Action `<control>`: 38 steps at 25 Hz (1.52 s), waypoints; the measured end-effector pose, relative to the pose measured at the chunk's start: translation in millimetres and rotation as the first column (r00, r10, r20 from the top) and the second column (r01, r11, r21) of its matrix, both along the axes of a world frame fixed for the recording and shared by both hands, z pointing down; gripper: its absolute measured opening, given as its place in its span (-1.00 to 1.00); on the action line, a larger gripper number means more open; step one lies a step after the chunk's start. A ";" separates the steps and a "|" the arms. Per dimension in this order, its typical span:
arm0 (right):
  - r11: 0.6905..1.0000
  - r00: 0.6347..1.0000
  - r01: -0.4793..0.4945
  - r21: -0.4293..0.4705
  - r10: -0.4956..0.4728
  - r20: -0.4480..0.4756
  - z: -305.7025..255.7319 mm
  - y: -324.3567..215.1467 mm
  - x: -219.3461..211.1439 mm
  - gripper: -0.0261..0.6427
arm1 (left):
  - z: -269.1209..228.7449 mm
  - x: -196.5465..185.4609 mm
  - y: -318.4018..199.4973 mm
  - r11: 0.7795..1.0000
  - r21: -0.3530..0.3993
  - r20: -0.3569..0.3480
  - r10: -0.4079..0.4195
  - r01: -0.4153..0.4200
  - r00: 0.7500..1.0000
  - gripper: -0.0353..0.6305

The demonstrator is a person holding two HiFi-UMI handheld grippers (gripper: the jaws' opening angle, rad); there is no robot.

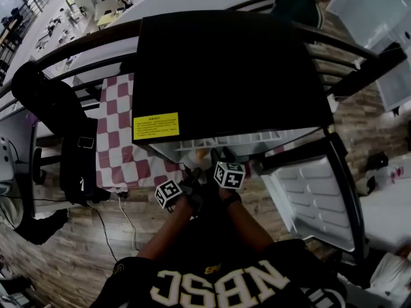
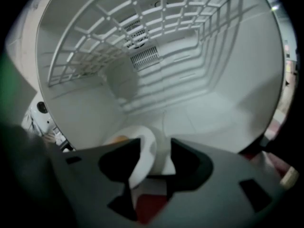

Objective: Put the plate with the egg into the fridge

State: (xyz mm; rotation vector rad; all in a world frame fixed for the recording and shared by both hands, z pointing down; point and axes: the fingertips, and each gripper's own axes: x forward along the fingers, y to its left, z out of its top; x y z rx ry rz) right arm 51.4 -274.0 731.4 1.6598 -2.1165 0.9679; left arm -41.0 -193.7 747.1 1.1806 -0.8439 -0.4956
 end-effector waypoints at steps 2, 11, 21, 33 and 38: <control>0.999 1.000 -0.022 0.049 0.022 0.011 -8.4 9.1 6.7 -0.34 | 1.9 -0.3 1.1 1.000 0.002 0.007 0.003 -0.003 1.000 -0.58; 0.995 0.994 0.026 0.101 -0.037 0.106 -23.2 57.7 -3.3 -0.35 | 6.4 6.1 4.8 1.000 -0.005 0.056 0.027 -0.027 0.998 -0.76; 0.994 0.991 0.053 0.094 -0.064 0.121 -23.3 63.3 -4.2 -0.39 | 2.0 10.2 -22.1 0.998 -0.006 0.029 -0.060 0.060 0.998 -0.78; 0.992 0.990 0.033 0.124 -0.049 0.128 -35.0 61.5 3.9 -0.39 | -4.8 16.4 -60.0 0.991 0.026 0.014 -0.134 0.134 0.991 -0.79; 0.990 0.991 -0.001 0.142 -0.018 0.130 -44.8 77.1 11.0 -0.39 | -12.7 31.1 -45.8 0.997 0.059 0.000 -0.050 0.050 0.999 -0.76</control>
